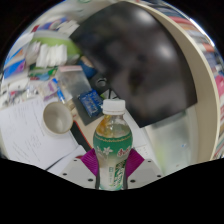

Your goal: Pour water

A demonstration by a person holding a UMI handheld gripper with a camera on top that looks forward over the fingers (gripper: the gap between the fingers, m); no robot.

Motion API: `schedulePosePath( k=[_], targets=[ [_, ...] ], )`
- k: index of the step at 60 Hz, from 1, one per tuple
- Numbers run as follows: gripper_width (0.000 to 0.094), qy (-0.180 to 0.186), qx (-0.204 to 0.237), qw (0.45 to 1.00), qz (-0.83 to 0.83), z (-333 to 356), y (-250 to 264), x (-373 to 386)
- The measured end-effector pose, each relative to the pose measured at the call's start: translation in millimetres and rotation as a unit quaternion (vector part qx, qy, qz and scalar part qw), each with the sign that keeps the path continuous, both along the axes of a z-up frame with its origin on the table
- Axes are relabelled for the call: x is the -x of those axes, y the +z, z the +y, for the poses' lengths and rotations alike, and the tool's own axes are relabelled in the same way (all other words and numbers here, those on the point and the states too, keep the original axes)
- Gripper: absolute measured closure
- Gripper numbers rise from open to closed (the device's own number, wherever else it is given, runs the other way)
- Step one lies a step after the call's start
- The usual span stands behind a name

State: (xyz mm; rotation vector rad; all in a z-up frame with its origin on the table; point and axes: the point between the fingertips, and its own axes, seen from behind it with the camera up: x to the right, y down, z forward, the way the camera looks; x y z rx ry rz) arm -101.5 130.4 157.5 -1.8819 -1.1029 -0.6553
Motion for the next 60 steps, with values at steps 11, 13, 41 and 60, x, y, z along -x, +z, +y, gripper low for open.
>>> schedulePosePath(
  k=[11,13,41,60],
  targets=[
    [0.0623,-0.119,-0.006,0.928,0.353,0.4,14.3,-31.1],
    [0.0624,-0.127,-0.009,0.909,0.396,2.4,14.0,-38.0],
    [0.0625,-0.131,-0.025,0.854,0.503,25.4,-49.9,-38.7],
    [0.0492,-0.119,-0.06,0.868,0.478,23.8,-58.1,-31.5]
  ],
)
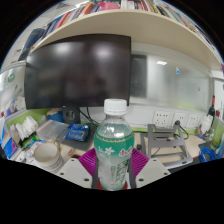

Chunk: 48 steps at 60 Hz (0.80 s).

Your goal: Pour water

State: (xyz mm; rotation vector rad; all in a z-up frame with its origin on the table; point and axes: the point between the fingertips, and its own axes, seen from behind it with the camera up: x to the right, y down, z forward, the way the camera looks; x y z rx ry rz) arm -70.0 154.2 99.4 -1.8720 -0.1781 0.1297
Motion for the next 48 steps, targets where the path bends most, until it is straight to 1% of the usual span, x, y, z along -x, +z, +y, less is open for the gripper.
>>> schedulePosePath(
  k=[5,8,11,15,23,32,41,43,48],
  targets=[
    [0.042,-0.003,0.003,1.0,-0.014,-4.6,-3.0,-0.9],
    [0.0309,-0.006,0.018,1.0,-0.021,-9.1,-9.1,-2.5],
    [0.0158,-0.007,0.026,0.999,-0.022,-15.2,-11.1,-1.7],
    [0.0093,-0.011,0.038,0.999,-0.018,-28.1,-13.3,-2.0],
    [0.0089,-0.035,0.068,0.996,-0.037,-71.5,-13.1,-10.5],
    [0.0086,-0.073,0.098,0.992,-0.03,-130.0,14.2,-5.1],
    [0.0083,-0.105,0.099,0.989,-0.019,-176.0,55.5,6.9],
    [0.0084,-0.11,0.093,0.99,-0.015,-184.5,64.4,9.9],
    [0.0083,-0.11,0.078,0.991,-0.004,-200.0,86.1,21.5]
  ],
)
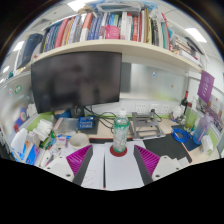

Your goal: Pour water

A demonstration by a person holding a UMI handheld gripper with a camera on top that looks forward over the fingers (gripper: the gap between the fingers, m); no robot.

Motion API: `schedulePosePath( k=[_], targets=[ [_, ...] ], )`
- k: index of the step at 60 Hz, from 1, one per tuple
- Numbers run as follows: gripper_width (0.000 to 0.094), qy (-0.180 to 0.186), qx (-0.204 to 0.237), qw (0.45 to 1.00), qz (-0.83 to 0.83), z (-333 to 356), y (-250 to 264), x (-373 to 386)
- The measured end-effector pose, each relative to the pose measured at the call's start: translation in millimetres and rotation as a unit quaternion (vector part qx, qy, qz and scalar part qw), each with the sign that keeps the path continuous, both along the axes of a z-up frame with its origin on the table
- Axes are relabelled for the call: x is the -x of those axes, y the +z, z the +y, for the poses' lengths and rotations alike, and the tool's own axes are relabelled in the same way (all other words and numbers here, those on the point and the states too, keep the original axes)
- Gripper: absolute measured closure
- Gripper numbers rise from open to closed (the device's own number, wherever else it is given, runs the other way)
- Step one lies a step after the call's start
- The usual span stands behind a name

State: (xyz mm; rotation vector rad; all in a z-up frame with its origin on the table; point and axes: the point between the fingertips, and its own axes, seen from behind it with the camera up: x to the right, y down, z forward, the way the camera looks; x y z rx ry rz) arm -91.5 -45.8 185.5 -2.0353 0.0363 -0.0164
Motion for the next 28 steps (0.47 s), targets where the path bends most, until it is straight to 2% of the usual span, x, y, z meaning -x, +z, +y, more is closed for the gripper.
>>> schedulePosePath(
  k=[16,28],
  targets=[
    [0.0108,0.007,-0.008,1.0,0.006,-16.7,22.9,13.5],
    [0.0109,-0.008,-0.013,1.0,0.006,-10.4,28.8,4.5]
  ],
)
